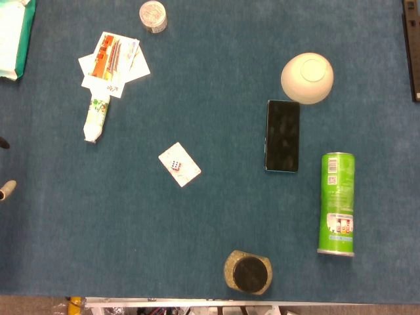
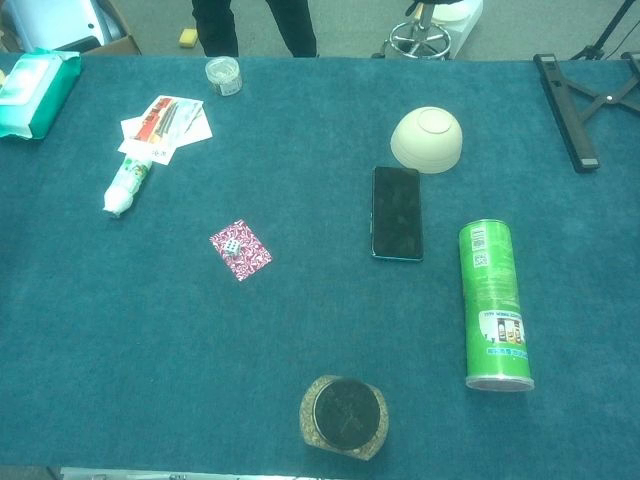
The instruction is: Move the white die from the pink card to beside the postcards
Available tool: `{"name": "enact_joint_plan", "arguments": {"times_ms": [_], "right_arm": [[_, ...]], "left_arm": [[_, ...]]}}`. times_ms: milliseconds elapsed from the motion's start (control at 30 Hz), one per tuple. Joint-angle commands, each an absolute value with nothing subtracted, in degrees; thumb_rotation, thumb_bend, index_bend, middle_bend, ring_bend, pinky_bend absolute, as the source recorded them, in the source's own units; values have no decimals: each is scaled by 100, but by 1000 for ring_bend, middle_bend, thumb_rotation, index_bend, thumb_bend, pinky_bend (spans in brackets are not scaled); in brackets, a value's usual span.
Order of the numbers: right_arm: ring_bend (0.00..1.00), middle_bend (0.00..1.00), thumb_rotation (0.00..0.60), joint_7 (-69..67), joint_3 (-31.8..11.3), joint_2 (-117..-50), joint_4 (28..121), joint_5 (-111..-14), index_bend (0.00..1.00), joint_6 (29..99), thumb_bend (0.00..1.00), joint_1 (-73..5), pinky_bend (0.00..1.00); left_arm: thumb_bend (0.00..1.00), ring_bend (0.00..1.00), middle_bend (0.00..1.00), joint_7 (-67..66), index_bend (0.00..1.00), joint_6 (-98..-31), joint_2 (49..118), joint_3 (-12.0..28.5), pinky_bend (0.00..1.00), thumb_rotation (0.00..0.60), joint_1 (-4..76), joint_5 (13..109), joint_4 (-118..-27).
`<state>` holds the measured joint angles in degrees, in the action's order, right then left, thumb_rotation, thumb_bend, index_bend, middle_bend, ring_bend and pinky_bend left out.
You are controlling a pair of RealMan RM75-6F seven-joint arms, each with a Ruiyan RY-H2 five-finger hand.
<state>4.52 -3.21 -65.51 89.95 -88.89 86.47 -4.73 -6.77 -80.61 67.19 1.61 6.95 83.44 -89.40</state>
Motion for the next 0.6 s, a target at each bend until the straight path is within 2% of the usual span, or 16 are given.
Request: {"name": "enact_joint_plan", "arguments": {"times_ms": [33,367,600], "right_arm": [[446,406,600,455,-297,-6577,8975,-8921,553,8634,0,-478,569],[446,407,600,403,-294,-6602,8946,-8938,553,8625,0,-492,569],[446,407,600,224,-341,-6607,8850,-8845,553,8525,0,-544,569]], "left_arm": [[115,97,156,-657,380,-8093,6702,153,321,600,685,8374,-8960],[115,97,156,-677,380,-8116,6696,136,321,600,674,8395,-9000],[115,87,154,-502,396,-7898,6784,54,320,600,738,8413,-8989]]}}
